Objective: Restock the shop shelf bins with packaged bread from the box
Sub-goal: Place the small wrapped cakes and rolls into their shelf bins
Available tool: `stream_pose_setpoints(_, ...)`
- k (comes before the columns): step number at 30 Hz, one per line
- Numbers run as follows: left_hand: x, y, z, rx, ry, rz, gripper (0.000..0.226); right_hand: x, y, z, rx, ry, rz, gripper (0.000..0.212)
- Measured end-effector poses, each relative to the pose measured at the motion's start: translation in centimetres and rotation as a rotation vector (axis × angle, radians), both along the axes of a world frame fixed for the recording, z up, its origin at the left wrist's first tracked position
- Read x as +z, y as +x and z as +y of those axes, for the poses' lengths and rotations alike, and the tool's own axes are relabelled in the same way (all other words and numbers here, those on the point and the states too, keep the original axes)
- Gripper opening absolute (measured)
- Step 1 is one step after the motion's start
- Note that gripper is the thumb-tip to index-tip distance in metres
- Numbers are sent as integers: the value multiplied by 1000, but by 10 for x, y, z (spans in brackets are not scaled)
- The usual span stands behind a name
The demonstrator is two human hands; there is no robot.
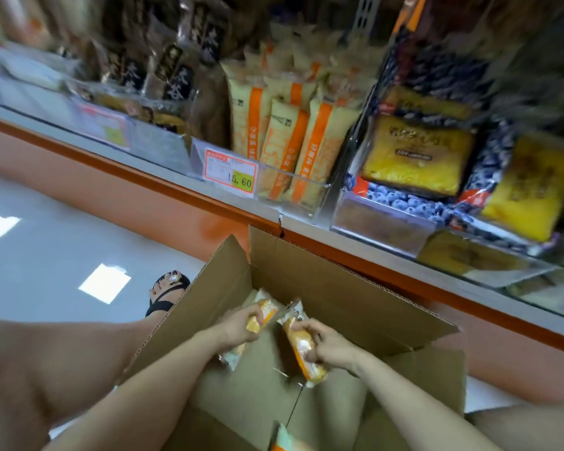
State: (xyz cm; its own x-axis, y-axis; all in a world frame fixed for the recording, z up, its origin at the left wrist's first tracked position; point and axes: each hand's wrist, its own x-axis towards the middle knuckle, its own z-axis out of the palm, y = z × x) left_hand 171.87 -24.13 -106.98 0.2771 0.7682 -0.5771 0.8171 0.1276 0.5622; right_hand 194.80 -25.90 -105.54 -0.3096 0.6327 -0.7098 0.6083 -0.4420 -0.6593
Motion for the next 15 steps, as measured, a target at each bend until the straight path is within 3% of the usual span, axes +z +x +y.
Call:
stream_pose_setpoints(8,147,-17,-4,-101,66,-269,42,123,5,1,246,233,70,76)
stream_pose_setpoints(15,272,-20,-1,-31,274,-492,42,249,7,11,219,550,156,64)
